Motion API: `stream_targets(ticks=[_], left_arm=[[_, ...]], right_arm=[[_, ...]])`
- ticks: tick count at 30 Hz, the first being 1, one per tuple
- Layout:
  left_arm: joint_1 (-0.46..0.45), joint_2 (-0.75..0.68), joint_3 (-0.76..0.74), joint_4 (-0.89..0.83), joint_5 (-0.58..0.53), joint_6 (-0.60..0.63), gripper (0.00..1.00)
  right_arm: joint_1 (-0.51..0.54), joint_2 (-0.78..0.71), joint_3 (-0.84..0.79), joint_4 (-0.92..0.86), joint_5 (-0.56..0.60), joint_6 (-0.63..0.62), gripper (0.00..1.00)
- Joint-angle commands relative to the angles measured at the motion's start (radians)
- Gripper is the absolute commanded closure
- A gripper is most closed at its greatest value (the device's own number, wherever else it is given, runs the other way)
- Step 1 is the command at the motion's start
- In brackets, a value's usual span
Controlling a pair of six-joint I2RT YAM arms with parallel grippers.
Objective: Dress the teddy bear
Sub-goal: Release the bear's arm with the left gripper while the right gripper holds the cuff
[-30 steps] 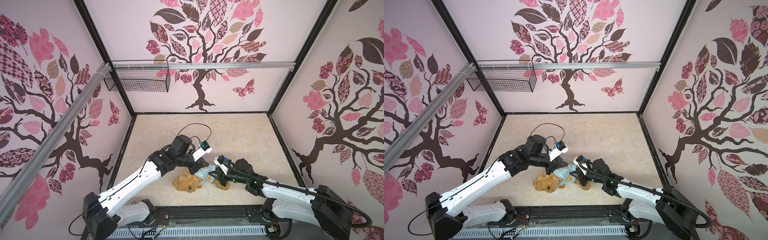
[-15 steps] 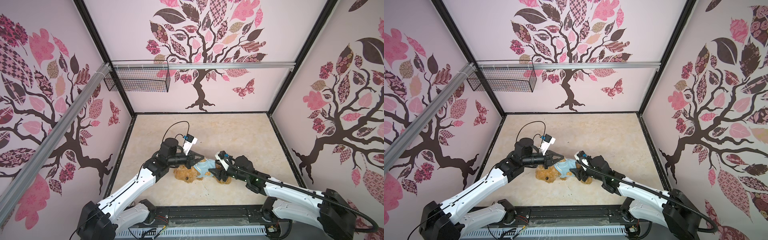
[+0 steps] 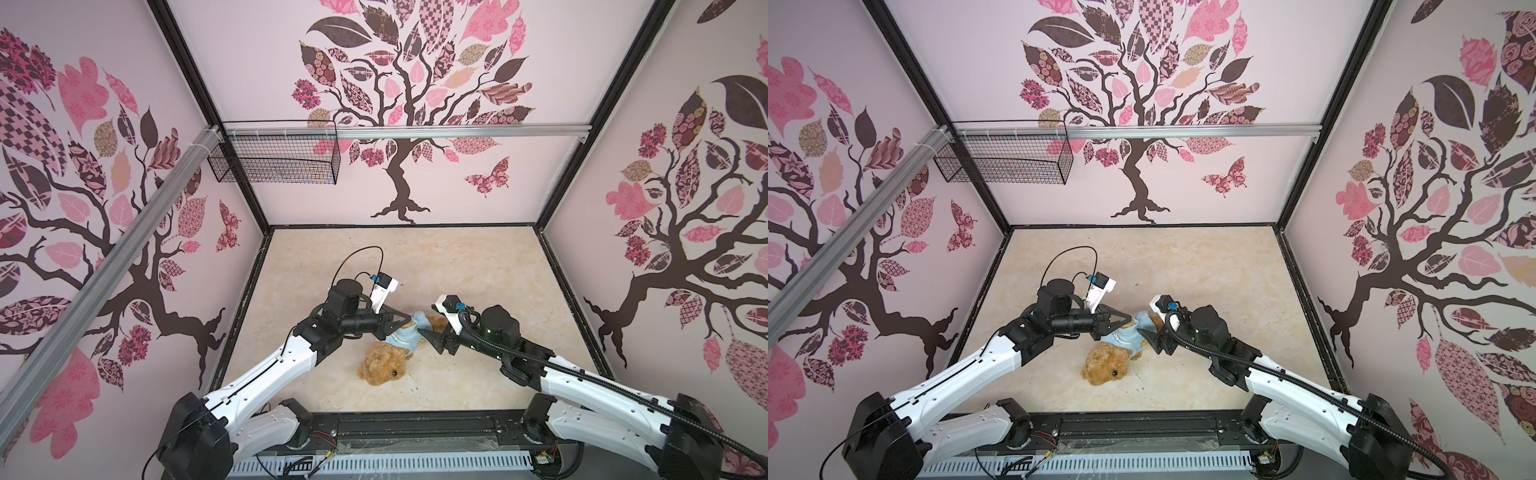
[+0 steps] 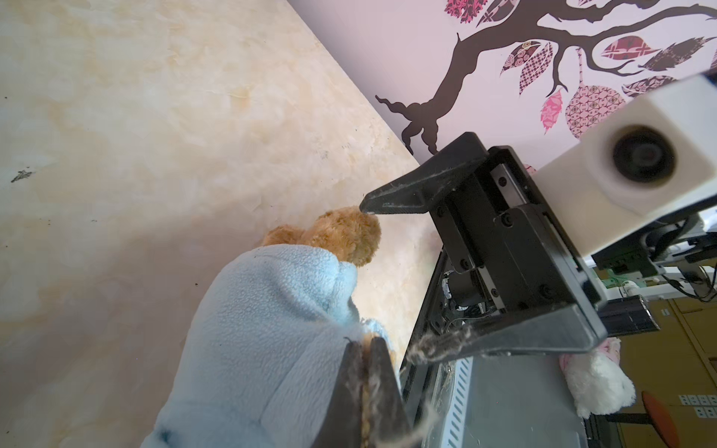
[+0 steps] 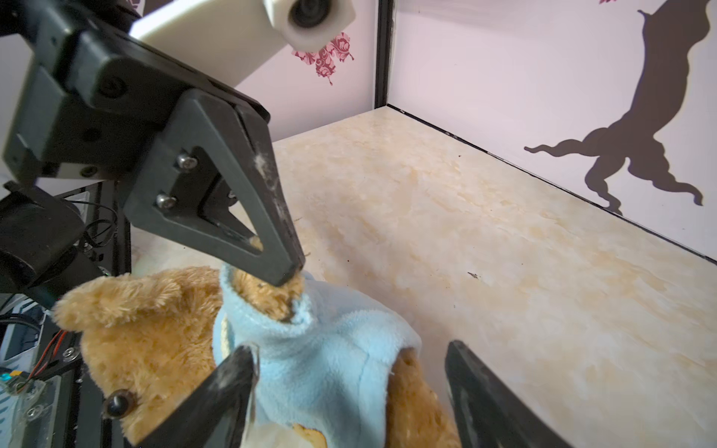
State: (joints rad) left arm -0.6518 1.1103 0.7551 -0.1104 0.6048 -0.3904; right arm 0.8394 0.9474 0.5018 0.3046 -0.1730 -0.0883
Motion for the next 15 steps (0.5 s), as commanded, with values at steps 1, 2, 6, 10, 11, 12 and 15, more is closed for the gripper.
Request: stream_targets(ticks=[1, 2, 6, 10, 11, 12, 15], left_arm=[[-0.023, 0.008, -0.026, 0.068, -0.021, -0.022, 1.0], [-0.027, 0.01, -0.029, 0.077, -0.023, -0.029, 1.0], [-0.044, 0.014, -0.024, 0.087, -0.025, -0.041, 1.0], [-0.049, 0.007, -0.014, 0.085, -0.002, -0.042, 1.0], [-0.048, 0.001, -0.009, 0.084, 0.003, -0.046, 1.0], [-0.049, -0.002, -0.002, 0.081, 0.01, -0.047, 1.0], [-0.046, -0.024, 0.023, 0.082, 0.041, -0.06, 1.0]], right_arm=[[0.058, 0.032, 0.017, 0.095, -0.028, -0.039, 0.2], [0.071, 0.051, 0.014, 0.121, -0.02, -0.036, 0.21], [0.074, 0.147, -0.011, 0.272, 0.001, 0.053, 0.27], [0.074, 0.249, -0.018, 0.376, 0.053, 0.126, 0.4], [0.074, 0.272, -0.027, 0.385, 0.07, 0.135, 0.46], [0.073, 0.289, -0.041, 0.391, 0.083, 0.141, 0.51], [0.073, 0.334, -0.121, 0.428, 0.113, 0.166, 0.59]])
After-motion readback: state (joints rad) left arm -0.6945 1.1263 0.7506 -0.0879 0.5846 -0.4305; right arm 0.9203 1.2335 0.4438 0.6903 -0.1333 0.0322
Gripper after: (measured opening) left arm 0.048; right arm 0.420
